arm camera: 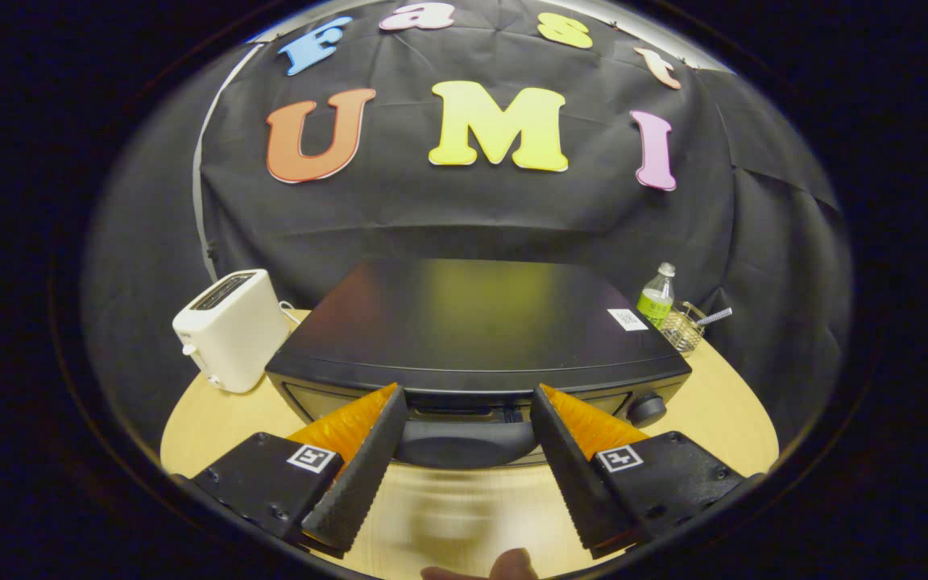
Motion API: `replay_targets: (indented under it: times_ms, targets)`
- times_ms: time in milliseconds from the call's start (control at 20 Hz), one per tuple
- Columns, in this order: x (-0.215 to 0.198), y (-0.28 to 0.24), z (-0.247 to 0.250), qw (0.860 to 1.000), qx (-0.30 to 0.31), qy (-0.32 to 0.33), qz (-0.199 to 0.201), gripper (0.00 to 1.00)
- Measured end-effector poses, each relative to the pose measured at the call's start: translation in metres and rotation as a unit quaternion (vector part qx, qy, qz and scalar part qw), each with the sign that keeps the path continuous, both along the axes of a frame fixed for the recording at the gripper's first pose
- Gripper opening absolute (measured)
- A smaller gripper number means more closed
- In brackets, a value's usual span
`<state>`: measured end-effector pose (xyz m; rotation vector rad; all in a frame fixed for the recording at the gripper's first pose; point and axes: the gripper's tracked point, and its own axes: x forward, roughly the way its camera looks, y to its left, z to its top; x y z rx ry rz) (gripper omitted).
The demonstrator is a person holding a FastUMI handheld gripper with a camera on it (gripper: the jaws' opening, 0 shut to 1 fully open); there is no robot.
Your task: Open the toaster oven, put the food inside, and close the toaster oven door.
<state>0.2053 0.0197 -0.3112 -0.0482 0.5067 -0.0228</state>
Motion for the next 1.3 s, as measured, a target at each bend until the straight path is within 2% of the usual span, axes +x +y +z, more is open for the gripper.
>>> replay_targets:
  times_ms: [150, 400, 650, 800, 950, 1300]
  targets:
    - [-0.013, 0.0, -0.002, 1.0, 0.009, 0.004, 0.011, 1.0]
    - [-0.055, -0.003, -0.014, 1.0, -0.002, 0.017, 0.001, 1.0]
    - [-0.118, -0.004, -0.07, 0.995, -0.012, 0.1, 0.011, 1.0]
    - [-0.141, -0.009, -0.104, 0.989, -0.002, 0.146, 0.024, 1.0]
    - [-0.147, -0.011, -0.09, 0.99, 0.005, 0.139, 0.036, 1.0]
    - [-0.166, 0.019, -0.014, 0.985, 0.047, 0.119, 0.119, 1.0]
